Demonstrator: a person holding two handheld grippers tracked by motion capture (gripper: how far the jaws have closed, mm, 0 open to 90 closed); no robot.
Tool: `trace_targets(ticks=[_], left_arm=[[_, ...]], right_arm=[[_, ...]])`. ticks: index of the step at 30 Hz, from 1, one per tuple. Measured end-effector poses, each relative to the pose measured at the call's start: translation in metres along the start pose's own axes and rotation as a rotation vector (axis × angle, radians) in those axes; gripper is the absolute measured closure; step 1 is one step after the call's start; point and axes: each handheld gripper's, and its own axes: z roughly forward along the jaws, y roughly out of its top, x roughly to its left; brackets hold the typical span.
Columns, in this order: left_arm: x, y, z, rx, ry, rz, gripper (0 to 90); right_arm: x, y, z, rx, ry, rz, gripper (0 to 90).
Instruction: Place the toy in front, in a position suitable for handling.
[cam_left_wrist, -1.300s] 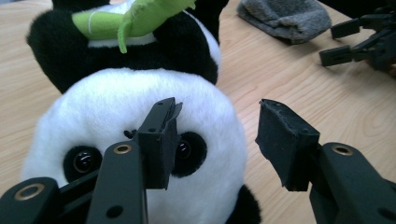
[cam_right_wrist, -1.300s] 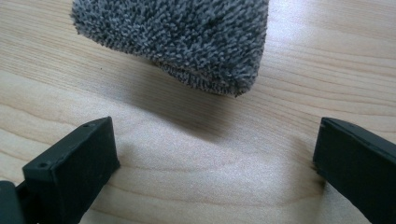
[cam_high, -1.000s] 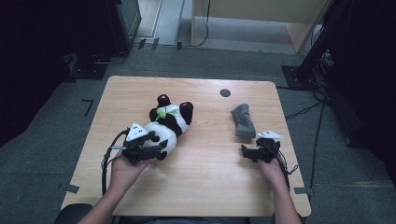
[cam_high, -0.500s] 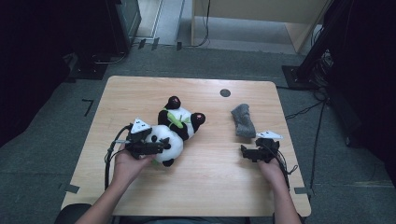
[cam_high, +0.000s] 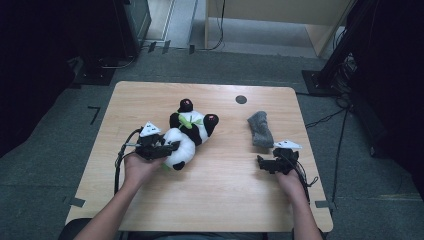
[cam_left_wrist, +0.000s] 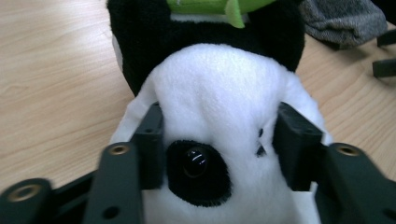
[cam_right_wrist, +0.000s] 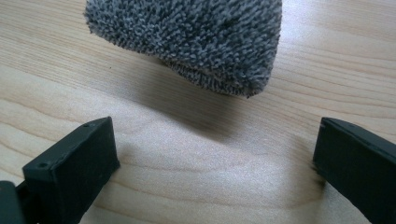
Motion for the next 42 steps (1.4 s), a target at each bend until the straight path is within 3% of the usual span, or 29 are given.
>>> trace_targets(ticks=[2,6,8,10,13,17,23,26,32,34,38,42], left_arm=[[0.001,0.003,-0.002,0.005,-0.027,0.017,54.9],[0.002,0.012,-0.009,0.013,-0.088,0.109,60.3],[0.001,0.016,-0.016,0.003,-0.156,0.170,60.6],[0.003,0.019,-0.021,0.012,-0.249,0.205,60.1],[0.005,0.014,-0.024,0.034,-0.323,0.314,59.0],[0.012,0.004,-0.017,0.075,-0.357,0.357,57.1],[0.031,0.000,-0.007,0.028,-0.420,0.312,54.3],[0.036,-0.001,-0.006,0.007,-0.423,0.315,50.3],[0.031,0.001,-0.006,0.005,-0.393,0.304,35.8],[0.029,0.002,-0.007,0.010,-0.374,0.276,28.0],[0.025,0.004,-0.009,0.016,-0.347,0.251,22.2],[0.025,0.006,-0.019,-0.028,-0.330,0.179,22.7]], right_arm=[[0.000,0.000,0.000,0.000,0.000,0.000,0.0],[0.000,0.000,0.000,0.000,0.000,0.000,0.0],[0.000,0.000,0.000,0.000,0.000,0.000,0.0],[0.000,0.000,0.000,0.000,0.000,0.000,0.0],[0.000,0.000,0.000,0.000,0.001,-0.002,0.0],[0.000,0.000,0.000,0.000,0.003,-0.002,0.0],[0.000,0.000,0.000,-0.001,0.001,-0.001,0.0],[0.001,0.000,0.000,0.000,-0.002,0.003,0.0],[0.002,0.000,0.000,-0.001,-0.008,0.010,0.0],[0.002,0.001,0.000,0.007,-0.006,0.008,0.8],[-0.001,0.005,-0.004,0.022,0.011,0.017,11.2],[-0.008,0.011,-0.012,0.023,0.027,0.038,16.7]])
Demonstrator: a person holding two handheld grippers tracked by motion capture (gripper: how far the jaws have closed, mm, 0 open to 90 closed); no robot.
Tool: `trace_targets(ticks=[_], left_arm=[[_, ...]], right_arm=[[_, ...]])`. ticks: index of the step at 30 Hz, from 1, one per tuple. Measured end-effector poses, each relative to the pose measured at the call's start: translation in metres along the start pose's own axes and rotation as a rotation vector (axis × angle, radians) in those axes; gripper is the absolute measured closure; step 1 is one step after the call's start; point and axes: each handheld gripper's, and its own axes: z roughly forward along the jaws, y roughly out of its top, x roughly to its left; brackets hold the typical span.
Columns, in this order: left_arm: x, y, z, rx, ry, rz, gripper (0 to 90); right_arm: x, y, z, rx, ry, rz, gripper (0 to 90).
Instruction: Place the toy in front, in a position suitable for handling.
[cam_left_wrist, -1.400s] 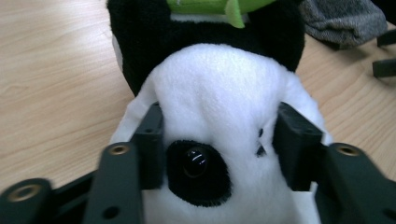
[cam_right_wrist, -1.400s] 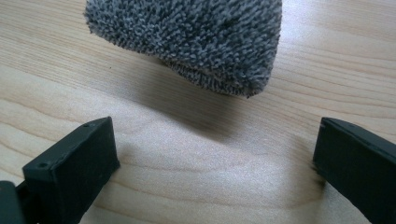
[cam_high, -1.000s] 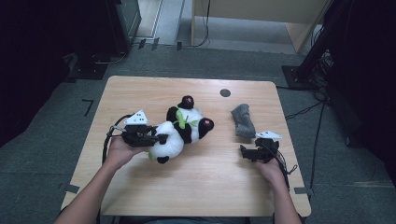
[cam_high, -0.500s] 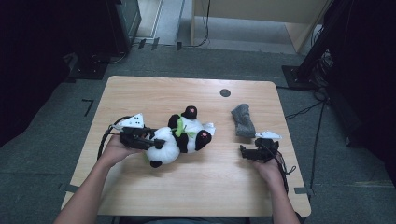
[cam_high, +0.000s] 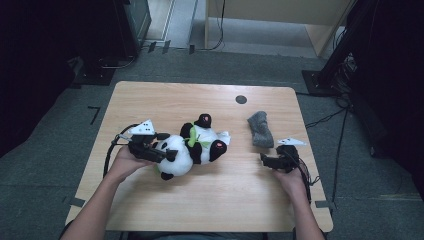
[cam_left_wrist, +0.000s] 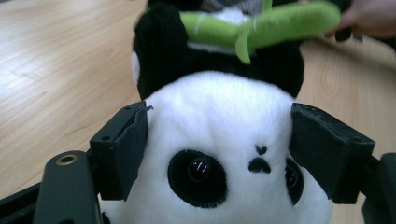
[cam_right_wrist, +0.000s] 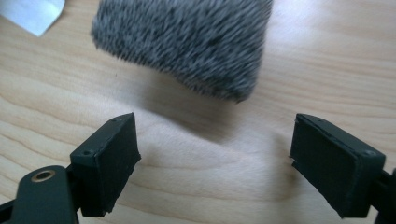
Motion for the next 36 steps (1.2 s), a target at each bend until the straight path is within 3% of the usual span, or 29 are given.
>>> trace_targets(ticks=[5,9,14,22,25,32,36], left_arm=[[-0.006,-0.001,-0.018,-0.051,0.054,-0.065,23.9],[-0.014,-0.006,-0.028,-0.059,0.096,-0.101,23.9],[-0.025,-0.012,-0.031,-0.038,0.165,-0.131,23.5],[-0.043,-0.028,-0.032,-0.041,0.207,-0.162,23.5],[-0.048,-0.031,-0.030,-0.041,0.220,-0.165,23.5],[-0.057,-0.036,-0.020,-0.040,0.268,-0.164,21.7],[-0.060,-0.039,-0.012,-0.016,0.297,-0.158,20.4]], right_arm=[[-0.002,0.009,-0.018,-0.100,-0.023,0.015,19.6],[0.001,0.020,-0.020,-0.130,-0.011,0.025,21.2],[0.005,0.037,-0.016,-0.128,-0.022,0.003,22.9],[0.002,0.066,0.006,-0.121,0.002,0.038,26.5],[0.004,0.075,0.017,-0.116,0.001,0.028,27.1],[0.002,0.085,0.041,-0.104,0.017,0.044,33.3],[0.005,0.086,0.052,-0.070,0.000,0.012,38.1]])
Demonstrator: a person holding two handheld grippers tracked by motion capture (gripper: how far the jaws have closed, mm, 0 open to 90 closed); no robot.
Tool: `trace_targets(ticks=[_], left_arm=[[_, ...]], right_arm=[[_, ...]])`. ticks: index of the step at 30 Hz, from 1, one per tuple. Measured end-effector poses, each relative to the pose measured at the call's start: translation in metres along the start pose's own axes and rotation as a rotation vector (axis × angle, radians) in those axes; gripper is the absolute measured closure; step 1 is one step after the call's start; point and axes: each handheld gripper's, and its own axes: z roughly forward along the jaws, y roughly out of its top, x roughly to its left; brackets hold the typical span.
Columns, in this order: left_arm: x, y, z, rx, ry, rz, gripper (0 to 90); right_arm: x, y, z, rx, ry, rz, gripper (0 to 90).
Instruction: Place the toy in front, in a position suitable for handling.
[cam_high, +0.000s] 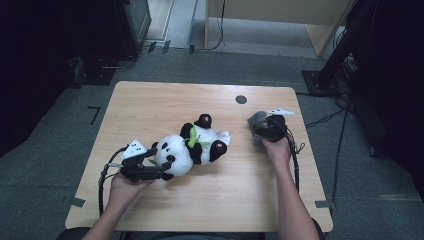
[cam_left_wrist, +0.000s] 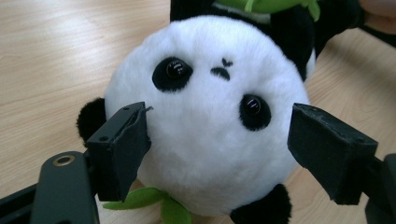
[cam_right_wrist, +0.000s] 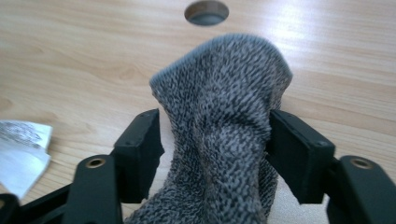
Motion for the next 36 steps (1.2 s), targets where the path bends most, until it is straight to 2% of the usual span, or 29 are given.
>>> trace_targets(ticks=[2,4,5,7,16,18,21,25,27,29,32,35,36], left_arm=[[-0.001,-0.002,0.002,-0.009,0.014,0.015,20.4],[-0.001,-0.005,0.003,-0.019,0.026,0.012,20.1],[0.000,-0.006,0.005,-0.023,0.029,0.002,18.4],[0.001,-0.007,0.009,-0.019,0.041,0.014,14.5],[0.011,-0.011,0.021,-0.040,0.027,-0.007,6.1],[0.012,-0.013,0.023,-0.062,0.025,0.002,6.1],[0.016,-0.015,0.025,-0.069,0.005,-0.017,5.0],[0.023,-0.012,0.025,-0.062,-0.014,-0.013,7.8],[0.026,-0.010,0.023,-0.052,-0.020,-0.014,12.8],[0.027,-0.010,0.023,-0.046,-0.028,-0.018,16.0],[0.027,-0.010,0.022,-0.041,-0.028,-0.009,21.6],[0.027,-0.010,0.022,-0.042,-0.033,-0.006,26.5],[0.027,-0.010,0.022,-0.043,-0.035,-0.006,28.0]], right_arm=[[0.001,0.000,0.003,0.016,-0.002,-0.014,40.8],[0.000,-0.001,0.005,0.029,-0.012,-0.022,43.9],[-0.001,-0.001,0.005,0.035,-0.010,-0.017,46.5],[-0.005,-0.002,0.006,0.051,0.000,0.001,50.1],[-0.018,-0.007,0.009,0.118,0.074,0.084,68.8],[-0.018,-0.007,0.008,0.120,0.079,0.082,71.9],[-0.017,-0.006,0.005,0.125,0.083,0.067,75.9],[-0.014,-0.003,-0.002,0.113,0.102,0.069,76.4],[-0.010,-0.001,-0.008,0.099,0.116,0.073,76.6],[-0.006,0.000,-0.013,0.079,0.133,0.057,76.7],[0.003,0.004,-0.020,0.055,0.150,0.039,76.7],[0.015,0.013,-0.033,0.012,0.190,0.028,76.7],[0.021,0.018,-0.039,-0.007,0.201,0.009,76.7]])
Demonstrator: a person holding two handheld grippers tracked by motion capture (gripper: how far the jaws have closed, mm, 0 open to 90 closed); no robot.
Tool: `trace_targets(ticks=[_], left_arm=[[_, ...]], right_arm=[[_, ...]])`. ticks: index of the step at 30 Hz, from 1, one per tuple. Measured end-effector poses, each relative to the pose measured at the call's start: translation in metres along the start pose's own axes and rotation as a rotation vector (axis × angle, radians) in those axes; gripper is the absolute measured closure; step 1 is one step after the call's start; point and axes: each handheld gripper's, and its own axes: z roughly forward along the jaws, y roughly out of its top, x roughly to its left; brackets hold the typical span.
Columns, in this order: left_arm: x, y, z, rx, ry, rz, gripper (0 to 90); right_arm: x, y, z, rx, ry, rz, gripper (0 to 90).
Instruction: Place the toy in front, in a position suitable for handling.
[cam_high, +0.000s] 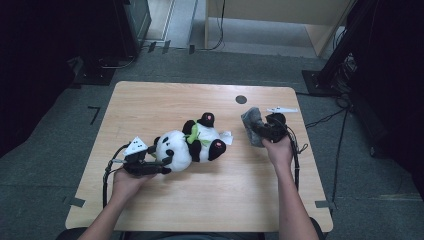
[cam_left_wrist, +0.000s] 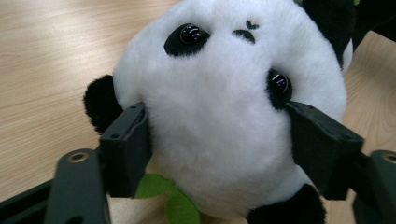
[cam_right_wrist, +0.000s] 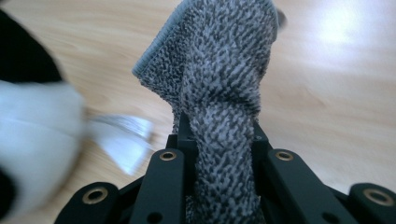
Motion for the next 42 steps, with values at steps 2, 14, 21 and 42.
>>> trace_targets(ticks=[2,14,21,42], left_arm=[[0.000,0.000,0.000,-0.003,0.002,0.000,28.1],[-0.002,-0.002,0.000,-0.013,0.011,-0.001,29.3],[-0.001,-0.001,-0.001,-0.010,0.002,-0.002,33.9],[-0.002,0.001,0.000,0.016,0.003,0.008,49.7]], right_arm=[[0.013,0.008,-0.008,-0.030,0.021,-0.034,76.7],[0.102,0.071,-0.009,-0.023,0.220,-0.193,76.7],[0.155,0.102,0.018,0.039,0.290,-0.287,76.4],[0.265,0.084,0.140,0.417,0.359,-0.455,76.5]])
